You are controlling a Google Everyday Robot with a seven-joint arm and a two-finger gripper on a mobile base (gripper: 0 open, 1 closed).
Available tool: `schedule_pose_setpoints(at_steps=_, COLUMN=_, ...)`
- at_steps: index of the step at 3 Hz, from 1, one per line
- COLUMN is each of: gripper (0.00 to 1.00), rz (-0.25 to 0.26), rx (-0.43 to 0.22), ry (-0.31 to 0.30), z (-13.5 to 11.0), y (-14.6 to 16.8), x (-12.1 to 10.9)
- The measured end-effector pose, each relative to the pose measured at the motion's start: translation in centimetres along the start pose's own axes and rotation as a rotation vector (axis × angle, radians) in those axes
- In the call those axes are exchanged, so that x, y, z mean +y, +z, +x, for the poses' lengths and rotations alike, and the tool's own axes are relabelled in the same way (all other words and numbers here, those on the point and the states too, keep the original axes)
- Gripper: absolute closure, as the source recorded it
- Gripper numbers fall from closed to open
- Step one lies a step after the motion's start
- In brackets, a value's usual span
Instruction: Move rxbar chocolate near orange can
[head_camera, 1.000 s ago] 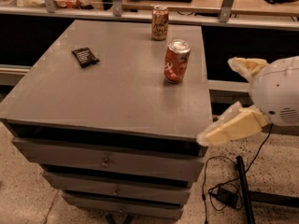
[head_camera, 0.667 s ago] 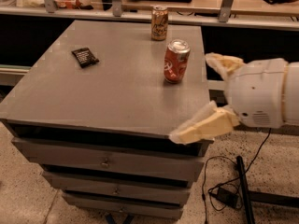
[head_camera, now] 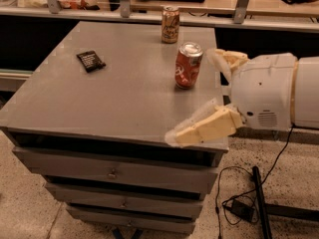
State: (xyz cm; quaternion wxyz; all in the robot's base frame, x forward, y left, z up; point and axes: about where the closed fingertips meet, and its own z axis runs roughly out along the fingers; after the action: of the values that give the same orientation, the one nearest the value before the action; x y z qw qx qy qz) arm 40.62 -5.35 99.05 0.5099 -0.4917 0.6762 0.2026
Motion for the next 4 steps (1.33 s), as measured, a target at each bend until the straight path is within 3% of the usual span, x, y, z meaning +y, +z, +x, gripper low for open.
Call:
schedule_pose_setpoints(at_steps=2, gripper=0.0, rz=0.017, rx=-0.188, ry=0.075, z=0.0, y=9.4, x=2.0)
schedule_pose_setpoints(at_steps=3, gripper=0.0, rz=0.037, rx=-0.217, ry=0.103, z=-1.0, y=14.5, x=3.1)
schedule_pose_setpoints(at_steps=4, gripper=0.0, rz=0.098, rx=-0.174, ry=0.111, z=-2.1, y=18.2, x=2.9)
